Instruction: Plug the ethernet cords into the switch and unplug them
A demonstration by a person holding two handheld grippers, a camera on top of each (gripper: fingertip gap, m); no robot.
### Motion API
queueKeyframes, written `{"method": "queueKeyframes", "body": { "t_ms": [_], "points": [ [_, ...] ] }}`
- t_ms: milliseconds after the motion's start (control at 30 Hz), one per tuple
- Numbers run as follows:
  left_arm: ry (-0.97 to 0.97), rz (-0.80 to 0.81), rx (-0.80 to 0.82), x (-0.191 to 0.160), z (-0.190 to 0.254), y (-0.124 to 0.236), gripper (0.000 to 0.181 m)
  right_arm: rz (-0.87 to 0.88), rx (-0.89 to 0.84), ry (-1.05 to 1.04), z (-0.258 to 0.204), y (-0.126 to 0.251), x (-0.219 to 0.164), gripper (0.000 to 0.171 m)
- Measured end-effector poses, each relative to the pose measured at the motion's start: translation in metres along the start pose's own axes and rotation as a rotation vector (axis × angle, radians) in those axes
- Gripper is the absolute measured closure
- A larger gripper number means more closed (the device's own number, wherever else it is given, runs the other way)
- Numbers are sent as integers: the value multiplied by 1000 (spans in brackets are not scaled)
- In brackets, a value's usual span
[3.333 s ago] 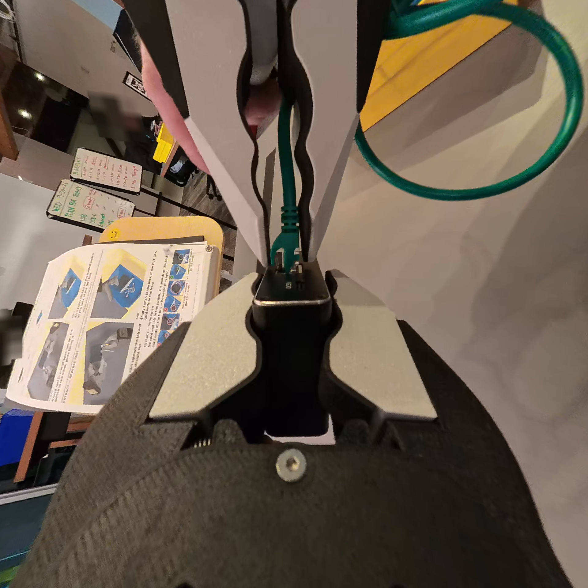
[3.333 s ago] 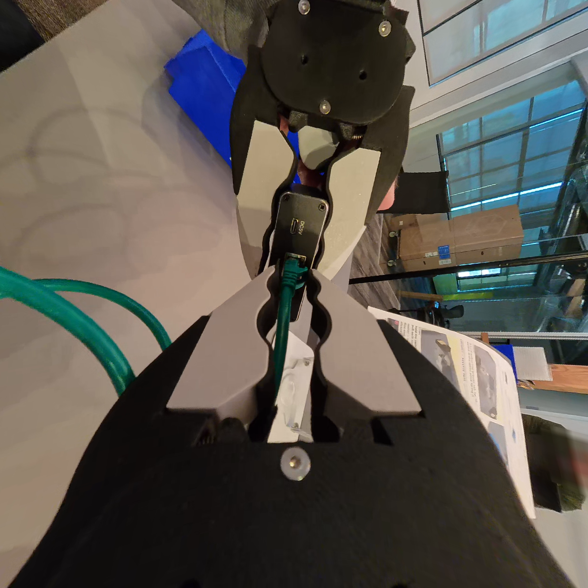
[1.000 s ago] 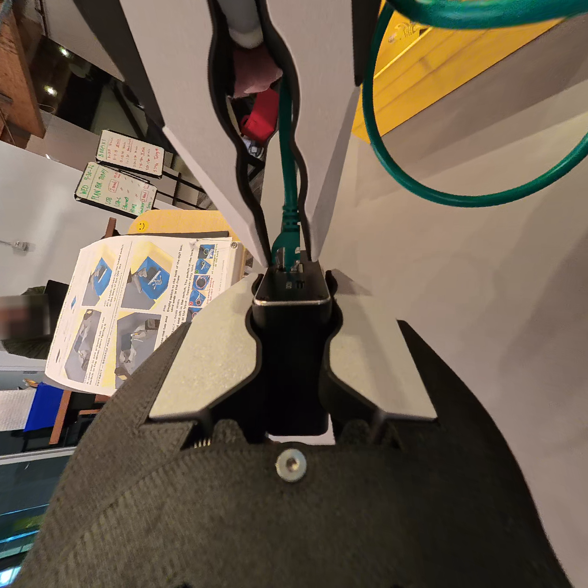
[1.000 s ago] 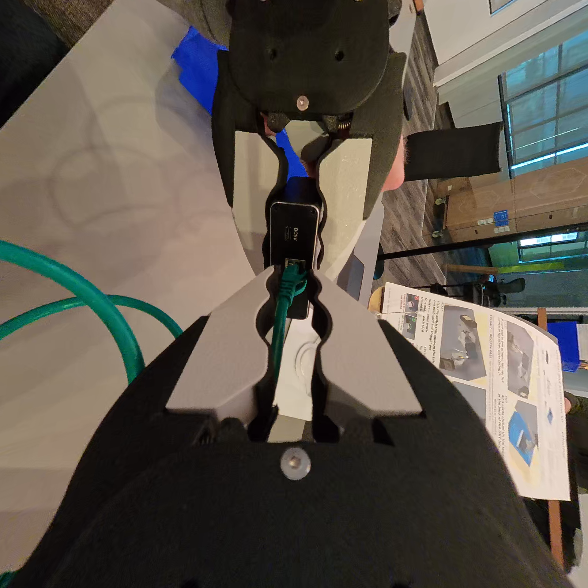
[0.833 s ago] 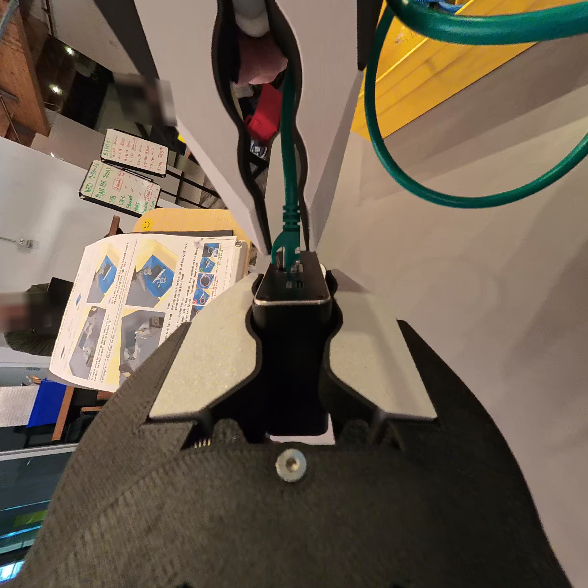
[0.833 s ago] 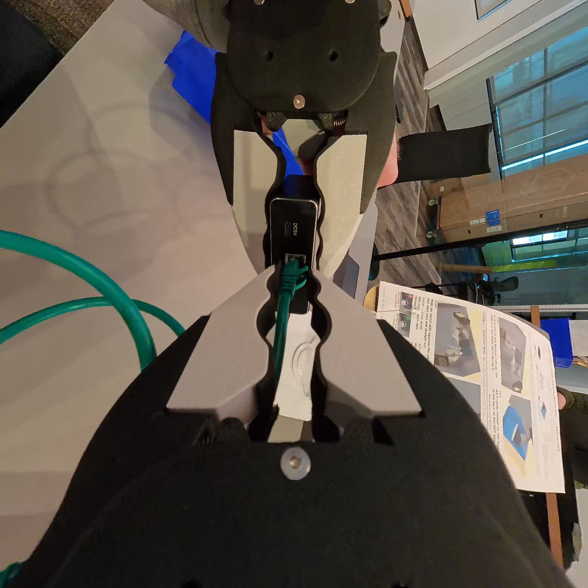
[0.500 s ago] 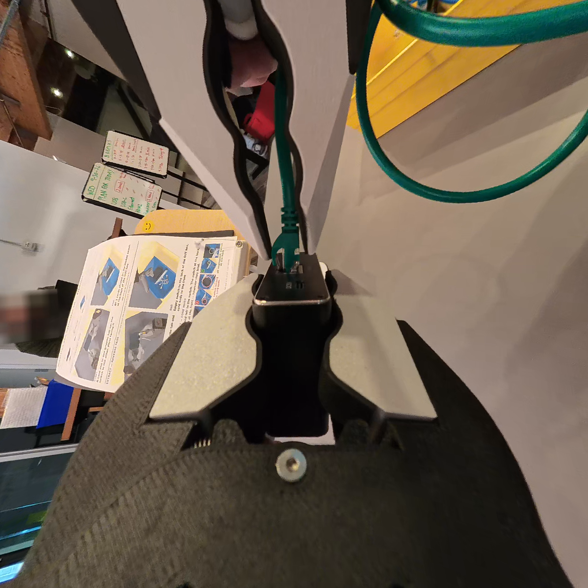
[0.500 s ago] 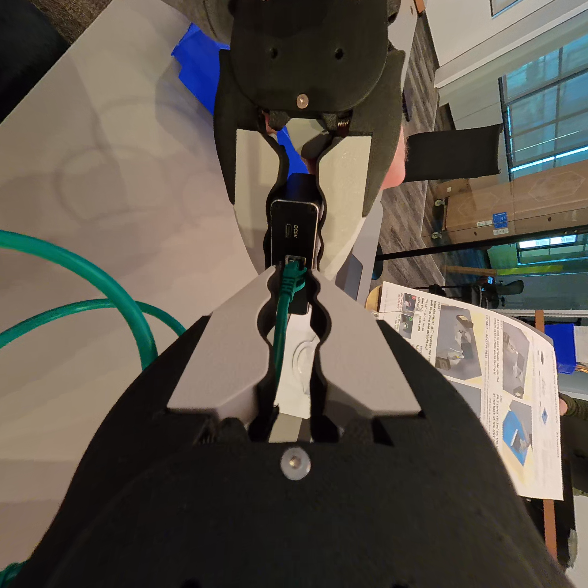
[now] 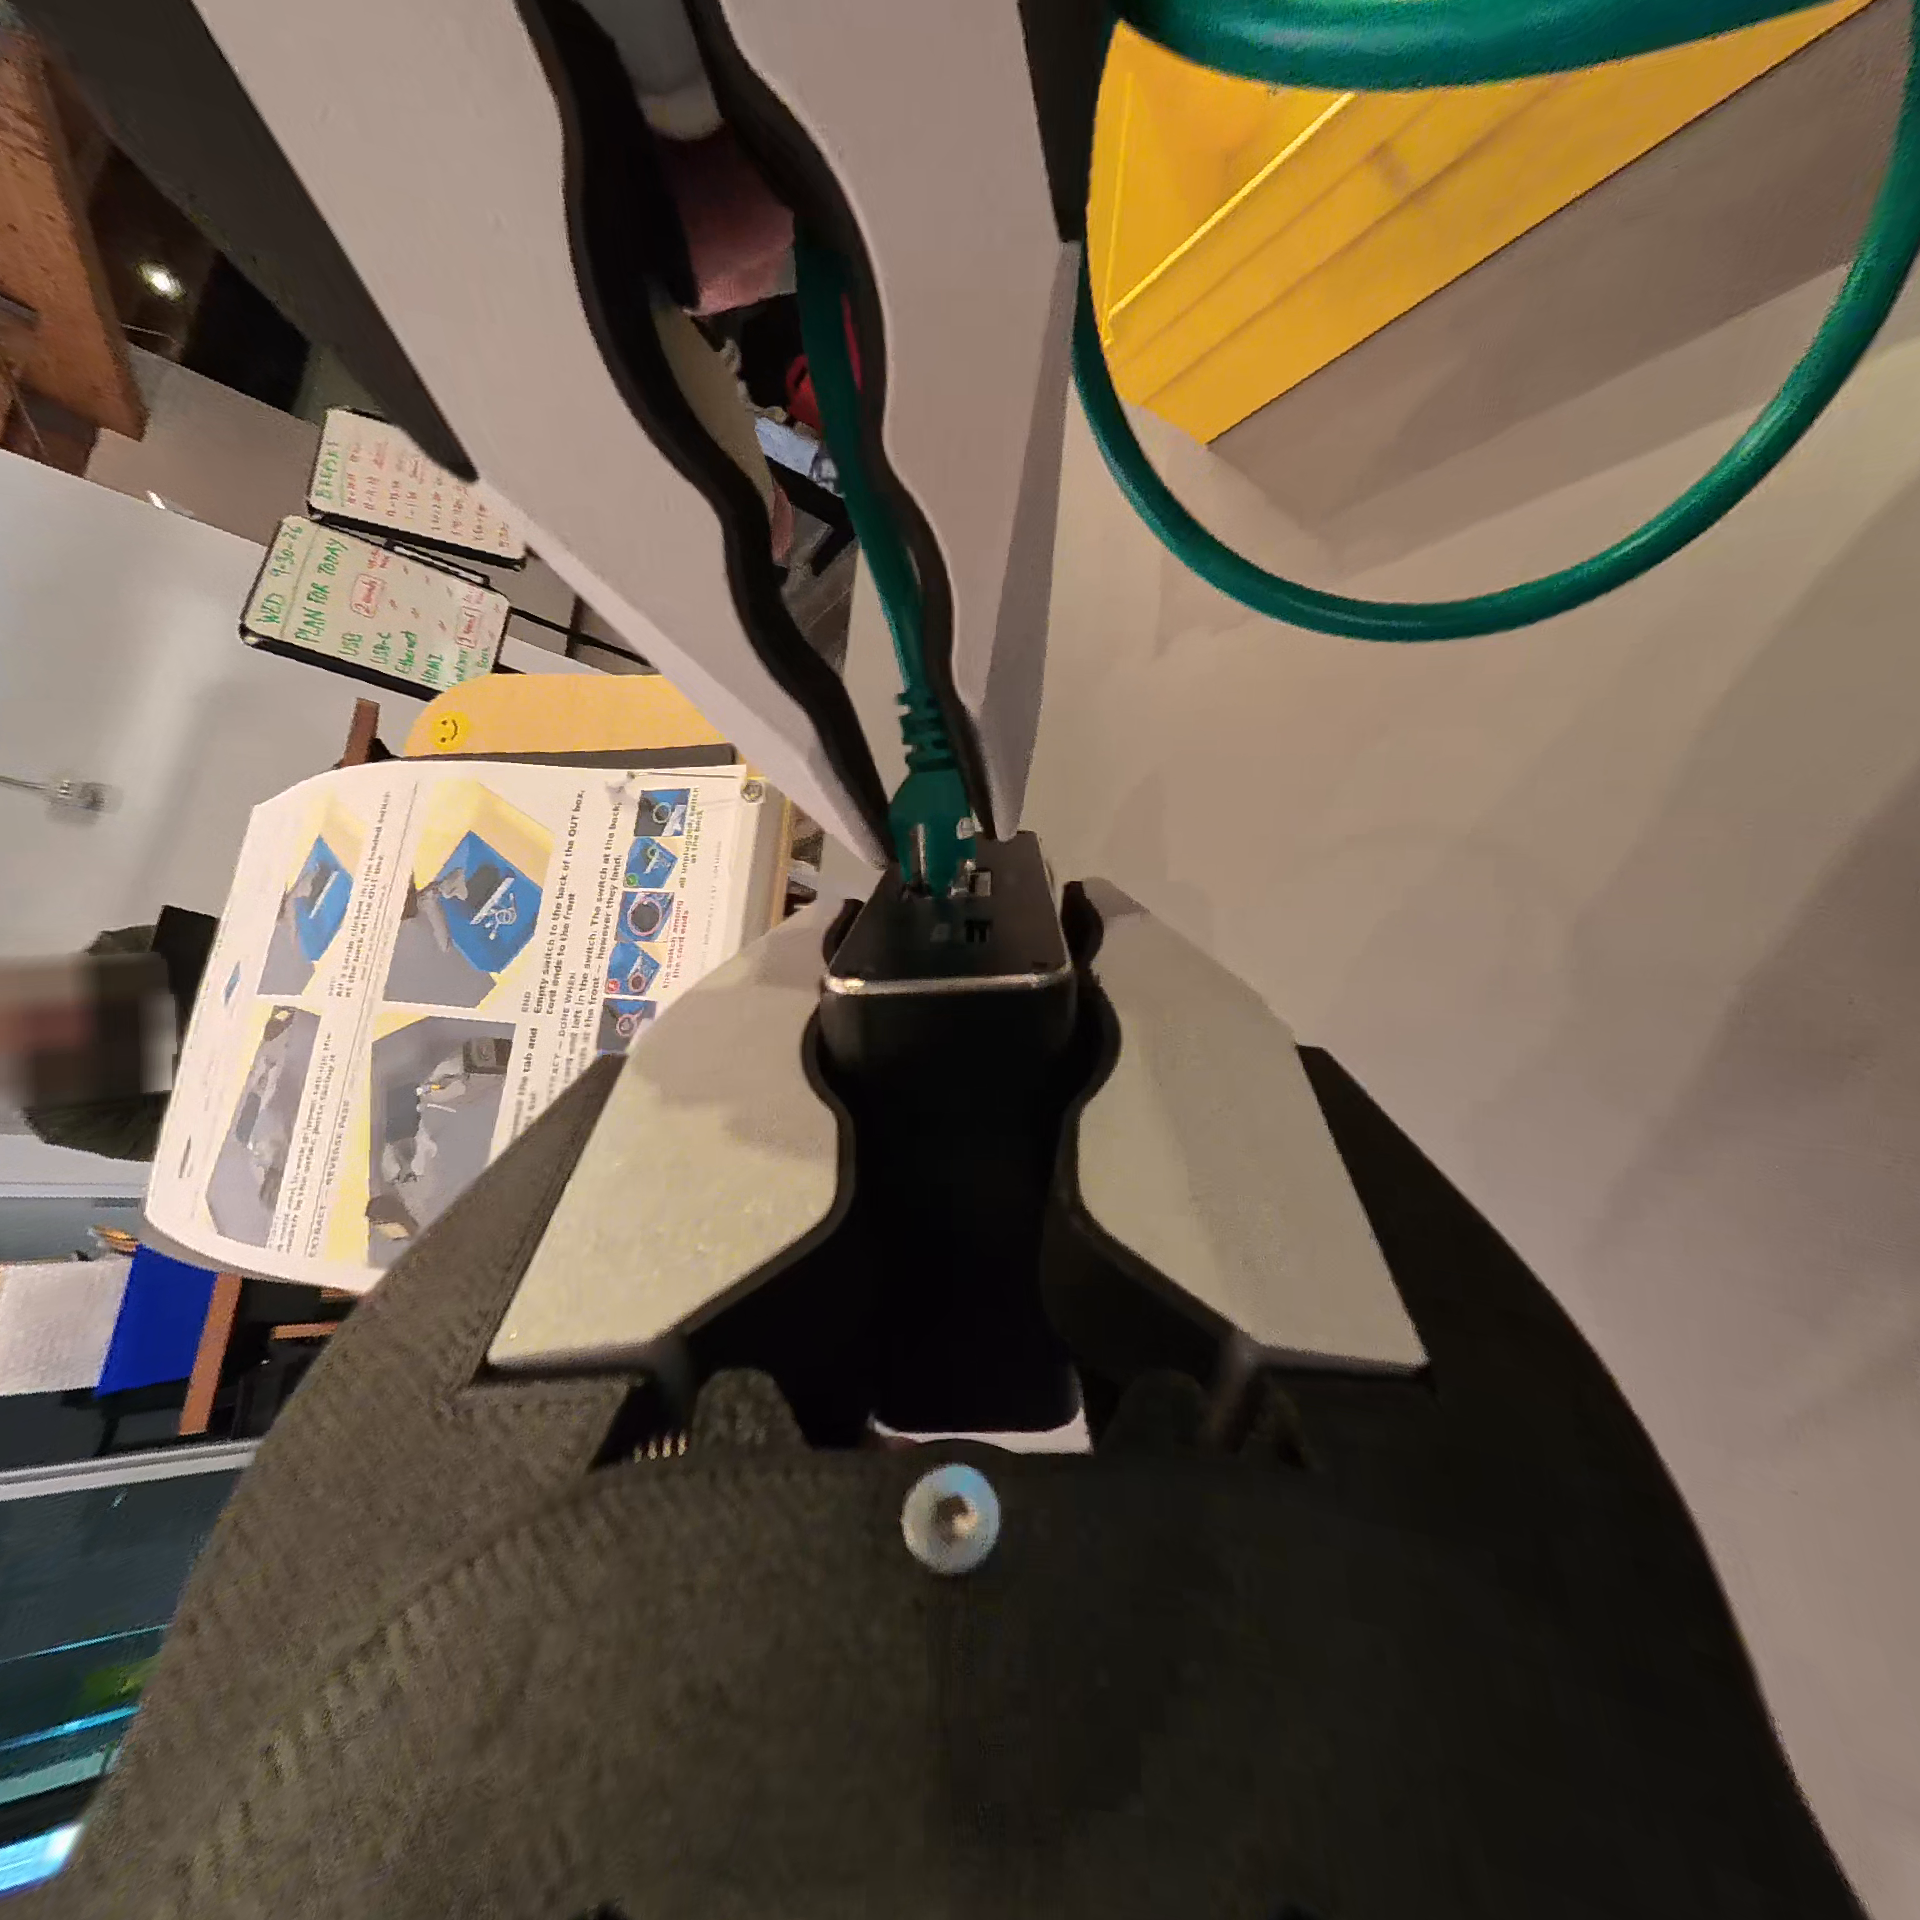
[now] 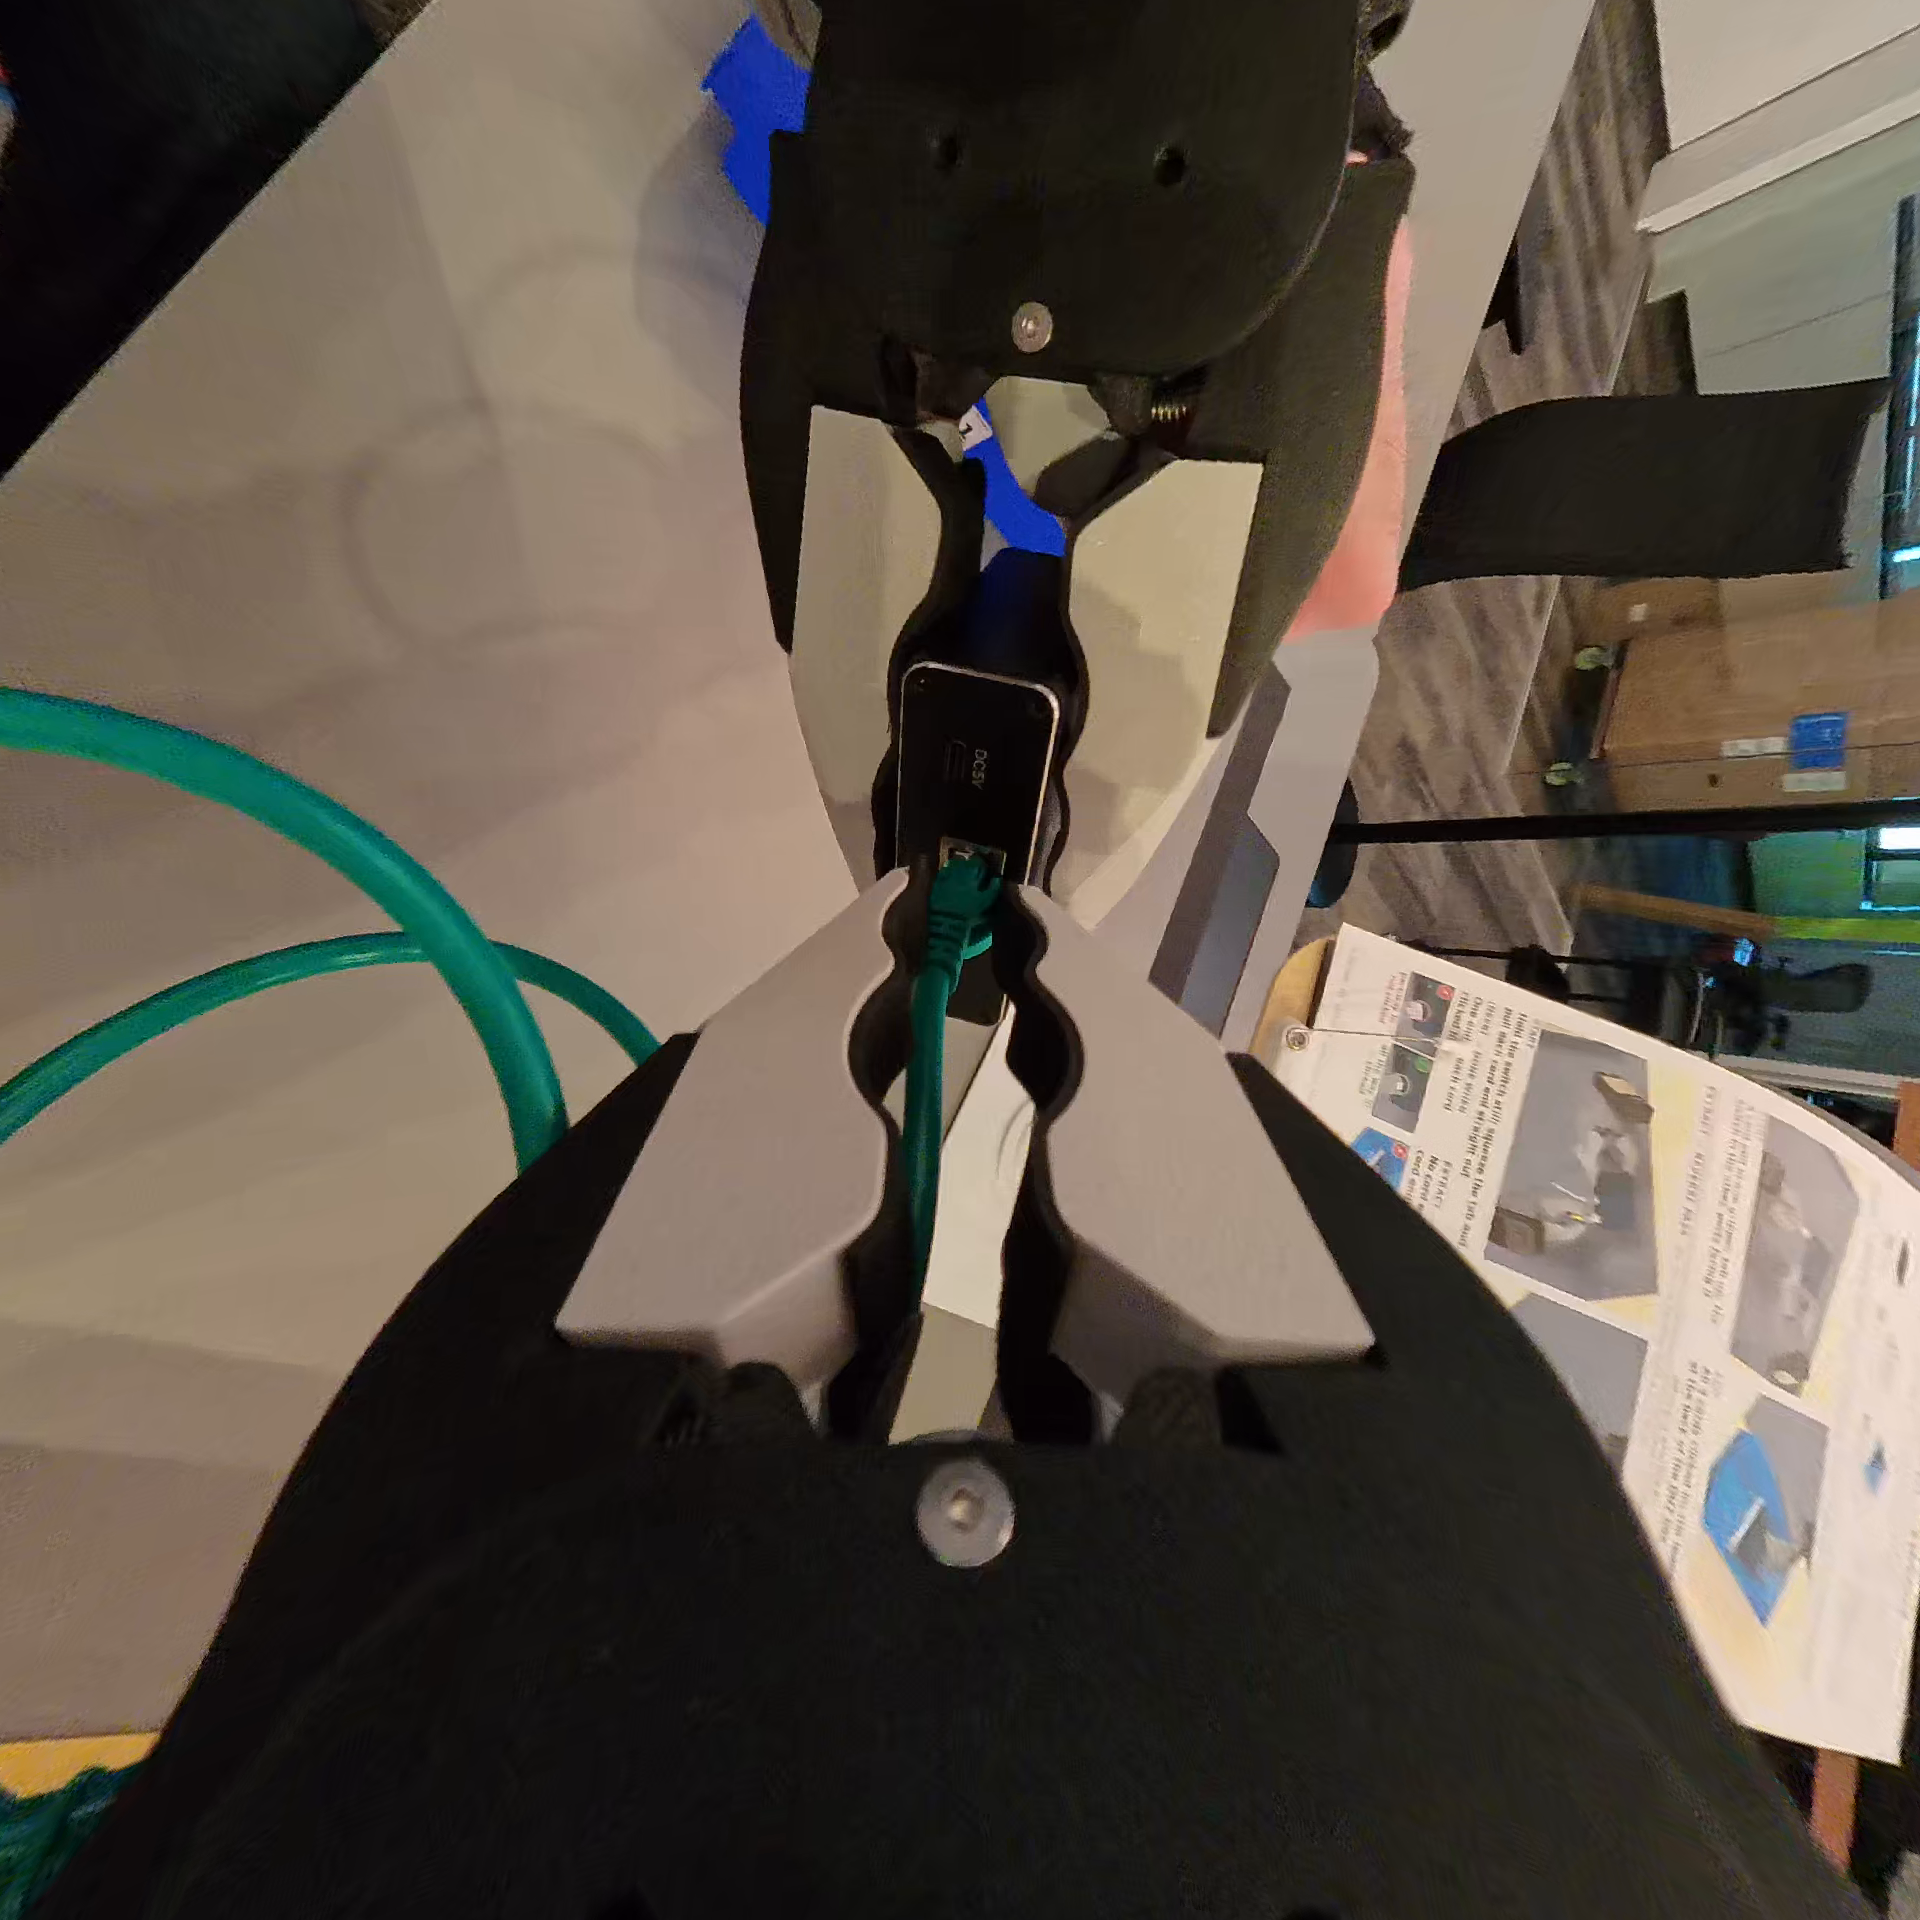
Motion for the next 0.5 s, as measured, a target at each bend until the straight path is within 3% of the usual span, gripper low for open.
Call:
{"method": "queueKeyframes", "body": {
  "t_ms": [500],
  "points": [
    [214, 17, -40, -22, 13, -7, 144, -49, -96, -41, -12, -16, -13, 164]
  ]
}}
Point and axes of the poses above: each gripper's, where its closed fingertips meet, y back along the fingers, x out of its top, z = x × y across the jaws, the point moved 6 cm from there along y, back along the fingers, and after that the axes turned 11 degrees about z, right-handed, at the moved point
